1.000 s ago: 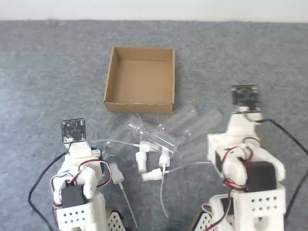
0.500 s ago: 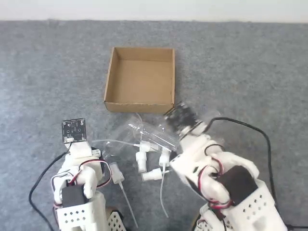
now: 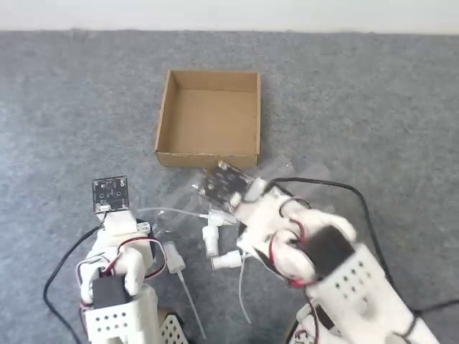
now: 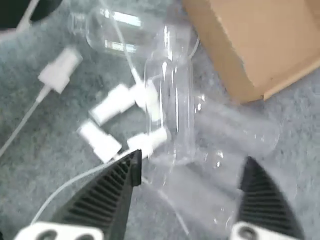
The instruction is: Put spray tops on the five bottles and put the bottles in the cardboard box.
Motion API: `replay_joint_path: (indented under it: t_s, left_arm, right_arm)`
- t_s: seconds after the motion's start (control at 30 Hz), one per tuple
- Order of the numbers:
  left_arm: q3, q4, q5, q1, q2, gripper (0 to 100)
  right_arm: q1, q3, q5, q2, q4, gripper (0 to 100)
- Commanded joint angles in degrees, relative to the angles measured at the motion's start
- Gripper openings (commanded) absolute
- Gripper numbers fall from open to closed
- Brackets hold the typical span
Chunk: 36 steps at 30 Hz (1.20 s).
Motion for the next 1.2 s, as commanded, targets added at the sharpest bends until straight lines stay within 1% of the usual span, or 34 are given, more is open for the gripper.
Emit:
replay_joint_path:
  t_s: [0.0, 0.1, 0.33, 0.73, 0.83, 1.17]
  left_arm:
    - [-0.75, 0.26, -0.26, -0.18, -0.7, 1]
    - [-0.75, 0.26, -0.26, -0.18, -0.7, 1]
    - [-0.75, 0.26, -0.26, -0.18, -0.7, 1]
    - [-0.75, 0.26, -0.26, -0.18, -0.7, 1]
    - [-0.75, 0.26, -0.26, -0.18, -0.7, 1]
    - [-0.75, 0.26, -0.26, -0.18, -0.7, 1]
  right_arm:
    - [-0.66, -8.97, 0.7, 9.45, -2.07, 37.1]
    - [-1.19, -12.48, 0.79, 15.08, -2.51, 37.4]
    - [-5.23, -16.35, 1.05, 25.36, -5.76, 37.4]
    - [-5.14, -16.35, 1.41, 36.44, -15.96, 37.3]
    - [-5.05, -16.35, 3.69, 39.25, -17.27, 37.3]
    - [-4.35, -16.35, 3.96, 45.49, -20.35, 37.3]
